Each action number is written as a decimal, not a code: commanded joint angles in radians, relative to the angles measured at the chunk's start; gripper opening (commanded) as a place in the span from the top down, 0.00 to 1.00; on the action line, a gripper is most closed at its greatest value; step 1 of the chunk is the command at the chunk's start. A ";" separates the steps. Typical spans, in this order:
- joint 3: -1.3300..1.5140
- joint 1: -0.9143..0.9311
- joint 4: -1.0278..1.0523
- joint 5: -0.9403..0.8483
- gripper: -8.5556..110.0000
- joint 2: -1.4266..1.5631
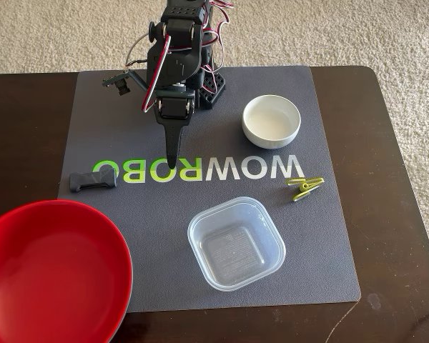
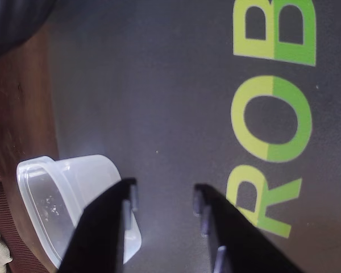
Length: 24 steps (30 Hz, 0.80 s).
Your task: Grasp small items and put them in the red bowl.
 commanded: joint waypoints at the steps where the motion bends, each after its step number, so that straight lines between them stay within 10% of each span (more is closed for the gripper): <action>1: -0.003 -0.014 -0.015 0.005 0.83 0.006; 24: 0.018 -0.133 -0.094 0.077 0.82 0.008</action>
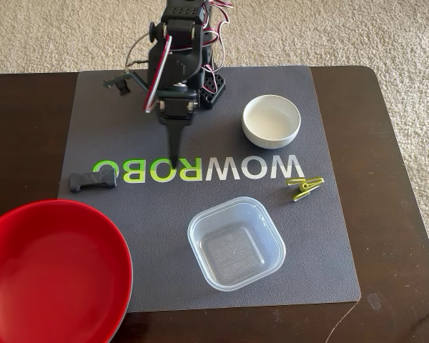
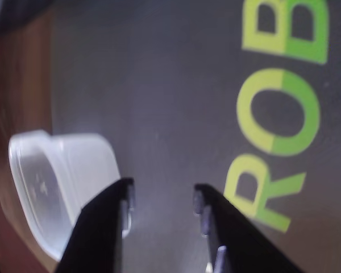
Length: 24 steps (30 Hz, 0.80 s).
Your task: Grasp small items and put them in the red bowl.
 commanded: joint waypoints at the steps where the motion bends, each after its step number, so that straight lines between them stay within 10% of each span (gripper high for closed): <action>1: -0.002 -0.057 -0.046 0.049 0.81 0.006; 3: 0.014 -0.124 -0.048 0.388 0.81 0.008; 13: -0.311 -0.686 0.334 0.959 0.67 -0.072; 24: -0.268 -0.807 0.356 1.167 0.66 -0.397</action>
